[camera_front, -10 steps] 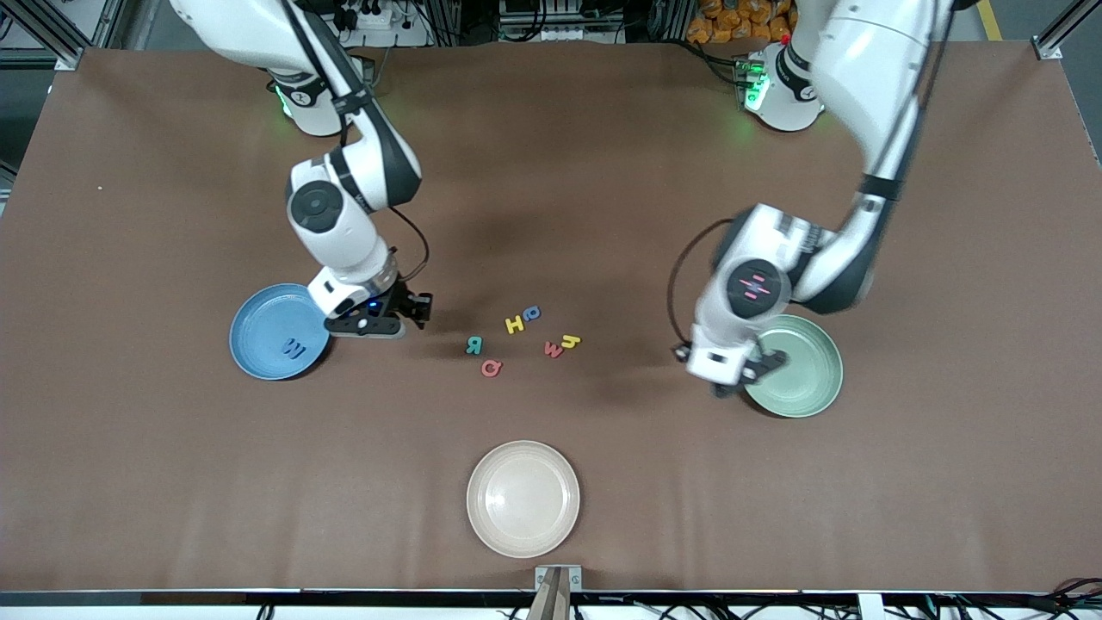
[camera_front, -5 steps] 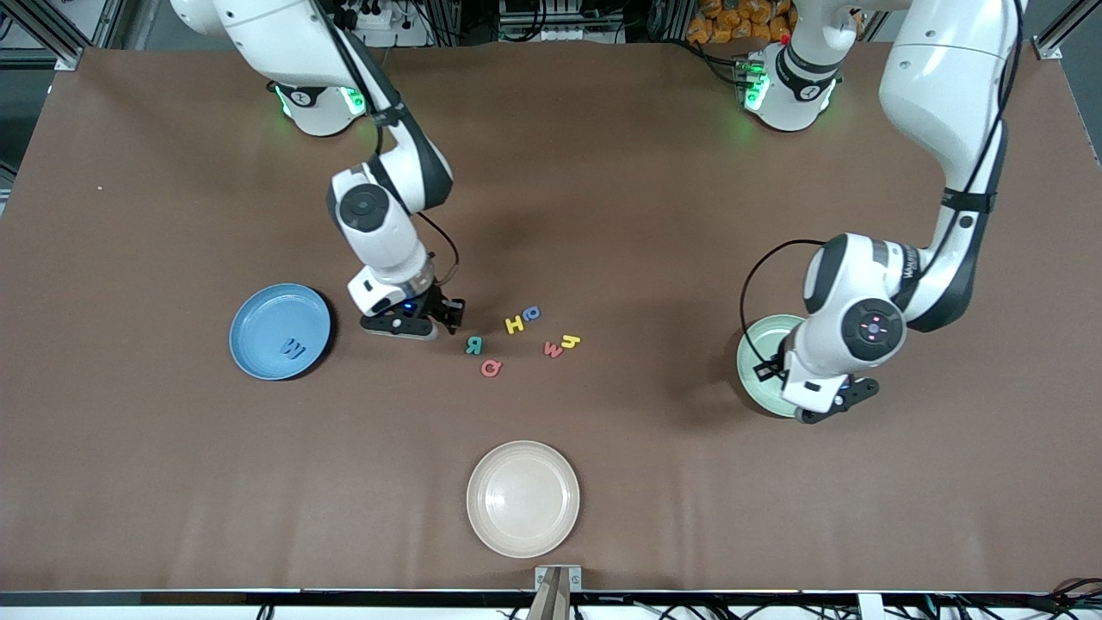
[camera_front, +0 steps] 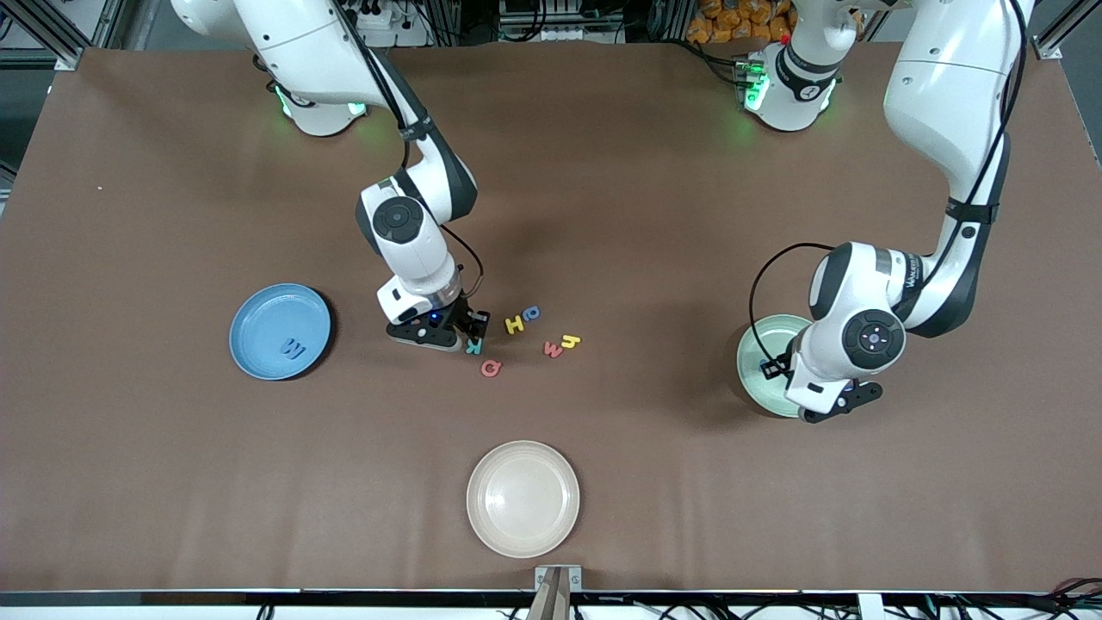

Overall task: Sort uppercase to blue plate, lowercase to green plate
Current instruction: 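Drop the m on the green plate while the right gripper reaches teal R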

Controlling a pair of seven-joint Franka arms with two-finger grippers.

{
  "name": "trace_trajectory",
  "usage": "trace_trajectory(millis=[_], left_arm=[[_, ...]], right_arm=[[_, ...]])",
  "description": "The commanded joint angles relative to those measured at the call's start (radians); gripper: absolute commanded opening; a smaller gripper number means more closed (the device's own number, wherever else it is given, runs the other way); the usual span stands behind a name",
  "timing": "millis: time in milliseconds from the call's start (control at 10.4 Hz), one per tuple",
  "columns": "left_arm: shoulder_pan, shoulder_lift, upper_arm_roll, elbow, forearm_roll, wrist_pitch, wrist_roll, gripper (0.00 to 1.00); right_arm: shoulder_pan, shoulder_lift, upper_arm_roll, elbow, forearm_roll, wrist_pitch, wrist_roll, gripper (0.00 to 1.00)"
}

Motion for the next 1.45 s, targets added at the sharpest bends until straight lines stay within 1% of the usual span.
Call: trace_trajectory(millis=[0, 482, 675, 868, 1157, 1350], left_arm=[[-0.007, -0.007, -0.012, 0.013, 0.025, -0.009, 0.001, 1.00], [-0.043, 0.007, -0.015, 0.014, 0.015, 0.032, -0.008, 1.00], [-0.058, 0.014, -0.013, 0.014, 0.013, 0.058, -0.009, 1.00], [-0.058, 0.016, -0.013, 0.014, 0.015, 0.058, -0.009, 1.00], [-0.061, 0.019, -0.015, 0.014, 0.015, 0.058, -0.009, 1.00], [-0.064, 0.019, -0.015, 0.014, 0.013, 0.058, -0.009, 1.00]], right_arm=[[0.023, 0.043, -0.014, 0.044, -0.005, -0.005, 0.044, 0.50], [0.041, 0.075, -0.018, 0.058, -0.024, -0.004, 0.061, 0.49], [0.057, 0.085, -0.037, 0.061, -0.027, -0.004, 0.061, 0.47], [0.069, 0.091, -0.050, 0.061, -0.027, -0.004, 0.061, 0.44], [0.072, 0.098, -0.052, 0.067, -0.027, -0.004, 0.061, 0.44], [0.072, 0.100, -0.054, 0.067, -0.027, -0.002, 0.061, 0.42]])
